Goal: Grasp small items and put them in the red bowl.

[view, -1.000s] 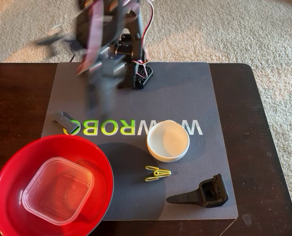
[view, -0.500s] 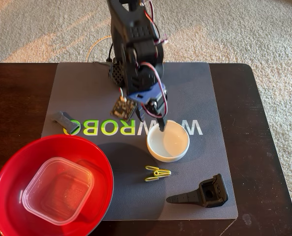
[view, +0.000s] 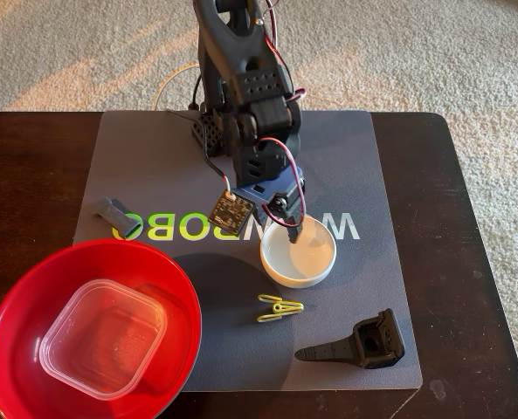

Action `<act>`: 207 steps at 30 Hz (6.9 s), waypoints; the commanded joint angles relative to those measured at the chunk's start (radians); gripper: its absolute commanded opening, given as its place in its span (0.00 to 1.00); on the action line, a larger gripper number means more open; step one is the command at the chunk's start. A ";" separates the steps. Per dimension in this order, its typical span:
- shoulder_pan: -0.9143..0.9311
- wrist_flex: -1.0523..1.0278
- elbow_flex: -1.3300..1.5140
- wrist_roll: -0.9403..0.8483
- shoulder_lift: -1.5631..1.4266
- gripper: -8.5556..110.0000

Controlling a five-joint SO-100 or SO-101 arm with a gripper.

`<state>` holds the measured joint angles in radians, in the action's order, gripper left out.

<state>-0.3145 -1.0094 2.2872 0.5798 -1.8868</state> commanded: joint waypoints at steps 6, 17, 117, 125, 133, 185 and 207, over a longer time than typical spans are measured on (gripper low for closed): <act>0.040 0.081 0.037 -0.023 0.064 0.21; 0.061 0.086 0.037 -0.074 0.038 0.07; 1.230 0.137 -0.092 0.074 0.193 0.07; 1.086 0.107 0.160 0.097 -0.207 0.07; 0.673 -0.179 0.249 0.043 -0.899 0.07; 0.515 -0.655 -1.279 0.259 0.387 0.31; 0.133 0.075 -0.385 -0.339 0.284 0.27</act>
<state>-0.1580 -0.9787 1.9113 0.2730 -1.6107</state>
